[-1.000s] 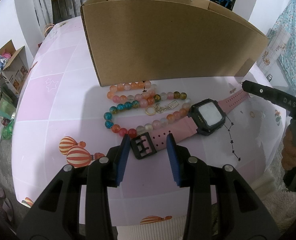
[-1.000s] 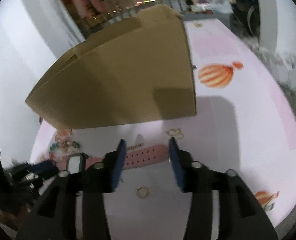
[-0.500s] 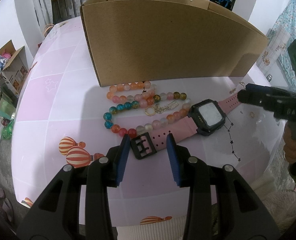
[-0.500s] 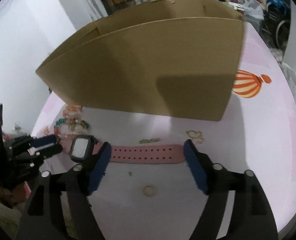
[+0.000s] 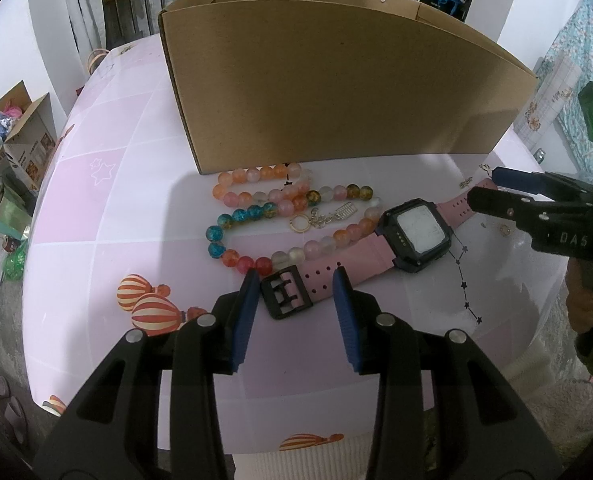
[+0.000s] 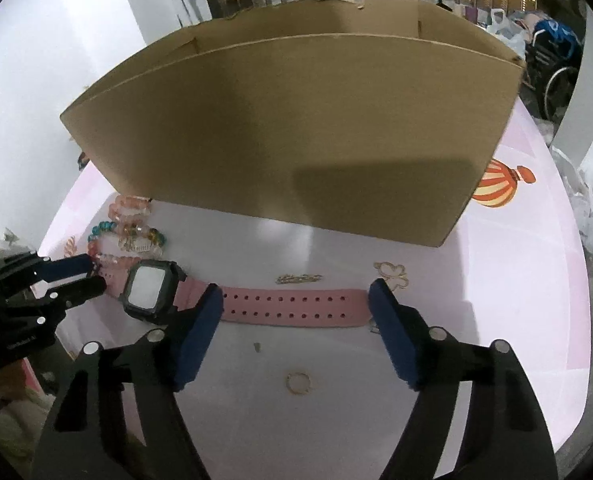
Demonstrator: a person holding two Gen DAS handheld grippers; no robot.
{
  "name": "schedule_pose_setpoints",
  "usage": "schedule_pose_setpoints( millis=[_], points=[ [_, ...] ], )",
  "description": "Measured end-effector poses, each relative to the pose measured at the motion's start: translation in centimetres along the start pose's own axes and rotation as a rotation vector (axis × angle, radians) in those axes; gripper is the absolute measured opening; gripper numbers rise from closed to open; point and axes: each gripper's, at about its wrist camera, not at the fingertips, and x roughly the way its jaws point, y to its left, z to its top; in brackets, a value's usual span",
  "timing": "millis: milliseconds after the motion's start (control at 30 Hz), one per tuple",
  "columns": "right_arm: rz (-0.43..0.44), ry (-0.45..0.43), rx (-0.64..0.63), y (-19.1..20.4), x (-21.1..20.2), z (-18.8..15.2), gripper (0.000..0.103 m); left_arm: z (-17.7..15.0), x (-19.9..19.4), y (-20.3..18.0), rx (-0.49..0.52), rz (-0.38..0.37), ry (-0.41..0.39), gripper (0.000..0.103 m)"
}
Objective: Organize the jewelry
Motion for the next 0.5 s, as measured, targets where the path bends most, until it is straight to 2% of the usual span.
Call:
schedule_pose_setpoints(
  millis=[367, 500],
  points=[
    [0.002, -0.02, 0.0, -1.6, -1.1, -0.4, 0.072, 0.2, -0.1, -0.2, 0.001, 0.009, 0.001, 0.035],
    [0.006, -0.029, 0.01, -0.6, -0.1, -0.4, 0.072, -0.2, -0.3, 0.0, -0.026, -0.012, 0.008, 0.034]
  ],
)
